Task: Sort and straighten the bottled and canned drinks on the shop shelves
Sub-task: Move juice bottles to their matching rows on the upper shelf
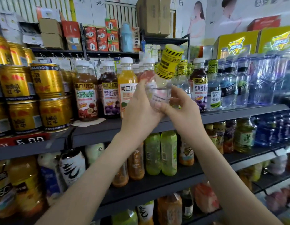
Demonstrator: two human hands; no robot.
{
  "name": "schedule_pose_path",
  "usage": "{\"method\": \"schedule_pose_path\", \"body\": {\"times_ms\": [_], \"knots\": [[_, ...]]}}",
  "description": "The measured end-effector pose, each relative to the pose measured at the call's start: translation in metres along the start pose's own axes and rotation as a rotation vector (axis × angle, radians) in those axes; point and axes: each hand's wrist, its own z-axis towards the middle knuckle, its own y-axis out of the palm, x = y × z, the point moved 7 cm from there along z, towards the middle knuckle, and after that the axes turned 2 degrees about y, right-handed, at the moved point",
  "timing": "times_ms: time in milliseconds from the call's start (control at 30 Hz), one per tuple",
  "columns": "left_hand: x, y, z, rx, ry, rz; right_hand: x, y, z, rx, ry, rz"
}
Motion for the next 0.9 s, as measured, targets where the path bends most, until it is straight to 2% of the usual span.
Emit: {"method": "schedule_pose_path", "body": {"times_ms": [200,433,600,733,800,900], "knots": [[0.021,0.086,0.026,-0.238,0.027,-0.062,0.054,-0.060,0.042,0.012,0.053,0.004],[-0.003,0.125,0.046,-0.139,-0.169,0.037,0.094,-0.061,0.087,-0.072,0.060,0.036],[-0.016,0.127,0.053,-0.105,-0.241,0.314,0.101,-0.053,0.091,-0.143,-0.015,-0.089],[-0.013,0.126,0.051,-0.051,-0.191,0.391,0.107,-0.079,0.094,0.069,-0.111,-0.243],[-0.011,0.125,0.050,-0.006,-0.132,0.452,0.113,-0.098,0.097,0.199,-0.117,-0.320],[-0.005,0.126,0.049,0.037,0.000,0.603,0.129,-0.112,0.102,0.280,-0.078,-0.454]]}}
